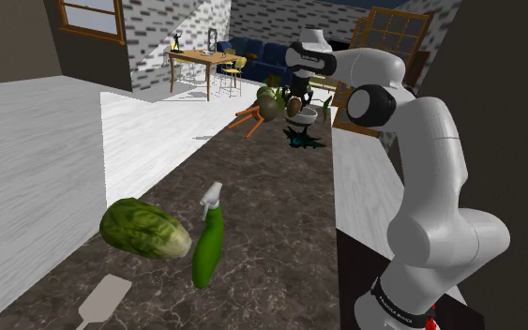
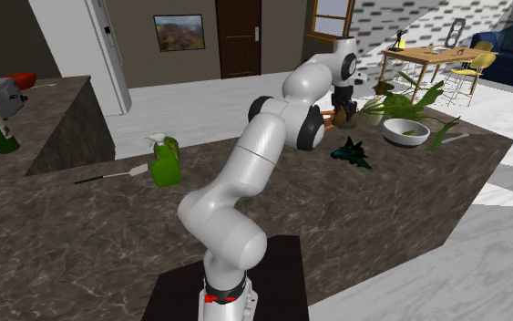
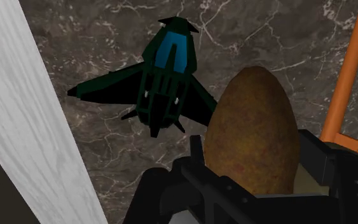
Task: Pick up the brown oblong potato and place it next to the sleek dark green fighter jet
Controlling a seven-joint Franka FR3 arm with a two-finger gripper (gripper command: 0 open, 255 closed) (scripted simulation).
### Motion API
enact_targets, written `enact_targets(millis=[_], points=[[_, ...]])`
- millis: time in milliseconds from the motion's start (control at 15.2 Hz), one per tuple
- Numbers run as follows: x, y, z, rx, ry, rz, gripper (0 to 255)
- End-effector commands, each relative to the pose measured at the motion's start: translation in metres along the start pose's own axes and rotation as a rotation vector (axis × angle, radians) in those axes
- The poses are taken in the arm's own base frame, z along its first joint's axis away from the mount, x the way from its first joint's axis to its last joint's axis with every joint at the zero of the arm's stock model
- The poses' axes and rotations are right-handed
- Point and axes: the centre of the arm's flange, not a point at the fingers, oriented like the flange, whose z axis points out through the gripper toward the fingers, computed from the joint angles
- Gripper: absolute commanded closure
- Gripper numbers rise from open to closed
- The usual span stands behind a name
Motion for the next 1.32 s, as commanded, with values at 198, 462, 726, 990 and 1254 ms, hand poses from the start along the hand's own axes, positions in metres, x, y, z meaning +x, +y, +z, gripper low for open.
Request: enact_targets(millis=[198,462,726,990,1254], points=[[-0.001,-0.002,0.024,0.0,0.001,0.0,255],[-0.005,-0.001,0.044,0.0,0.001,0.0,255],[-0.01,-0.001,0.065,0.0,0.001,0.0,255],[-0.015,0.0,0.086,0.0,0.001,0.0,255],[-0.02,0.0,0.106,0.0,0.001,0.0,255]])
